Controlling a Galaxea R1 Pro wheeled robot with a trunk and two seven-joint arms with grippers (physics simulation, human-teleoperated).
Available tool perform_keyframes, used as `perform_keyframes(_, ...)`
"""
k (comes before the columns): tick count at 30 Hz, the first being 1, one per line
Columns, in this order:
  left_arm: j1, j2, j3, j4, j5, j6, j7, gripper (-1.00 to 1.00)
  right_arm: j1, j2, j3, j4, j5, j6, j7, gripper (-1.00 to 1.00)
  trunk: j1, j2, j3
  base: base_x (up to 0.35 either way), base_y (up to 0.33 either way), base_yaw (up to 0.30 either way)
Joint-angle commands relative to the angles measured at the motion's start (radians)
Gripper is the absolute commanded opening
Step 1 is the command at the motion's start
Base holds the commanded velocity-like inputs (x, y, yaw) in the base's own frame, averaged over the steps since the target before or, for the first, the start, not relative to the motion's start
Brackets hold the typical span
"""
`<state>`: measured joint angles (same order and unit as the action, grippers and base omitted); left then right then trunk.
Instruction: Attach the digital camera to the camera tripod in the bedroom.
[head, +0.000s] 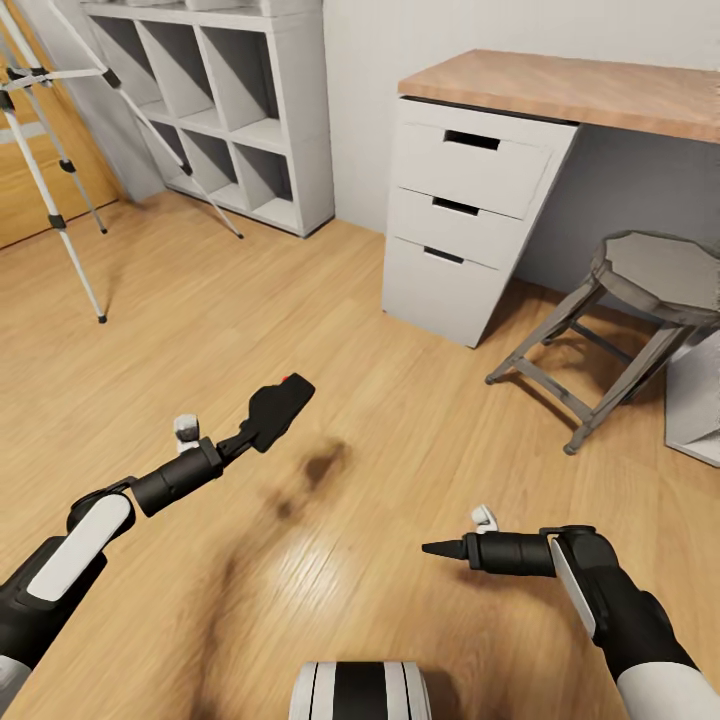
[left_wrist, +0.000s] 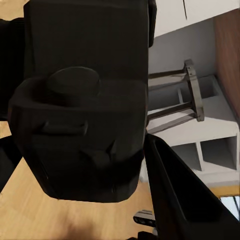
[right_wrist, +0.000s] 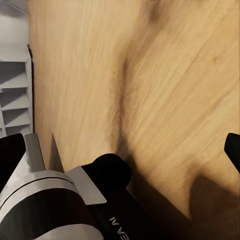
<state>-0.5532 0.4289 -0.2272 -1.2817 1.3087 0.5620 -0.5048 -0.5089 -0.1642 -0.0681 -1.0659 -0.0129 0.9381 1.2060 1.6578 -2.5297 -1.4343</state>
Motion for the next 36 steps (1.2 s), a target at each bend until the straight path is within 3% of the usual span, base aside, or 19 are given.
perform_keyframes(1, -0.001, 0.0, -0.001, 0.001, 0.0, 0.005, -0.001, -1.0, 0.0, 0.0, -0.001, 0.0, -0.001, 0.008, 0.002, 1.0, -0.001, 0.0, 0.003, 0.0, 0.0, 0.0)
perform_keyframes(4, -0.001, -0.002, -0.001, 0.01, -0.032, 0.002, 0.002, -1.0, 0.0, 0.0, 0.0, 0.0, 0.0, 0.007, 0.001, 1.0, -0.002, 0.001, 0.015, 0.0, 0.0, 0.0)
perform_keyframes(15, -0.001, -0.004, 0.002, 0.01, -0.039, 0.005, 0.113, -1.0, 0.0, -0.005, -0.001, 0.0, -0.001, 0.008, 0.003, 1.0, -0.007, 0.003, 0.057, 0.0, 0.0, 0.0)
perform_keyframes(36, -0.001, -0.005, 0.002, 0.018, -0.036, 0.003, 0.129, -1.0, 0.0, -0.005, 0.001, 0.0, 0.0, 0.009, 0.004, 1.0, -0.016, 0.008, 0.139, 0.0, 0.0, 0.0)
